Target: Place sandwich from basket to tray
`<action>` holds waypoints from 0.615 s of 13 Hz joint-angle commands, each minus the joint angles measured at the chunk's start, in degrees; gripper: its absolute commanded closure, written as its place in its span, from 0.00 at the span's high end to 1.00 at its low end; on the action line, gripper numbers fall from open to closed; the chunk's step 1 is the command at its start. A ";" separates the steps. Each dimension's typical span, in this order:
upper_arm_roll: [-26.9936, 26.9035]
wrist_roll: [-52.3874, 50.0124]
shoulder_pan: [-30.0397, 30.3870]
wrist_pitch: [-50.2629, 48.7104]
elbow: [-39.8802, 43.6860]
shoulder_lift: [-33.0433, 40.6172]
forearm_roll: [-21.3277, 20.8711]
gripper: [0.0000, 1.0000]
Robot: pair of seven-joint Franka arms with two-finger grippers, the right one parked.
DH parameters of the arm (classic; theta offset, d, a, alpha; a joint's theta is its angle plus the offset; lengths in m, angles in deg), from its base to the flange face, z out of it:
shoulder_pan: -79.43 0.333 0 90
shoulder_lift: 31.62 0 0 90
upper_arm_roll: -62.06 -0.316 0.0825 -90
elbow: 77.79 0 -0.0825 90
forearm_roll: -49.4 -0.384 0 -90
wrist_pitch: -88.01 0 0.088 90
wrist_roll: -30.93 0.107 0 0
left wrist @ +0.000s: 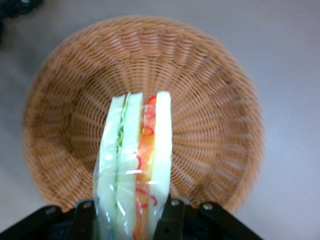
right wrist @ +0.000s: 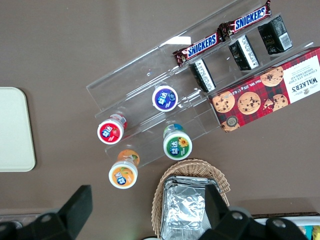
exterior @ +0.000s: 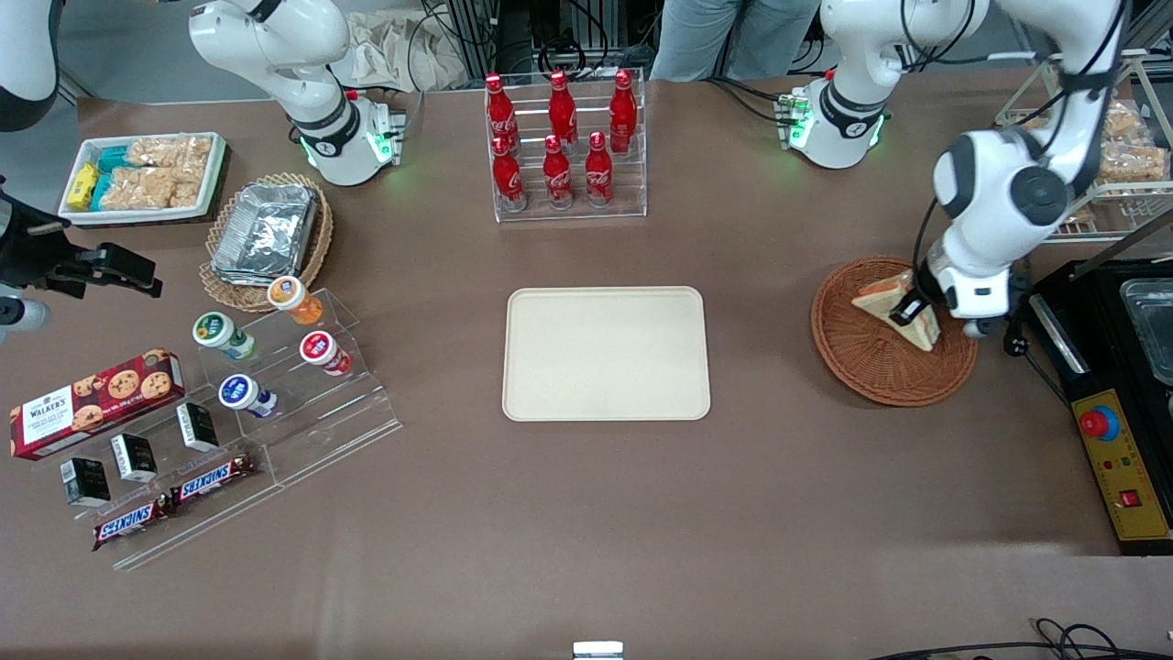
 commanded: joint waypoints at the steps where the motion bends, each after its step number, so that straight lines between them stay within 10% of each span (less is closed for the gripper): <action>1: 1.12 4.39 -3.45 -19.55 18.78 -0.47 0.24 0.00; 8: 1.31 19.08 -23.40 -23.66 33.96 -9.42 5.96 0.00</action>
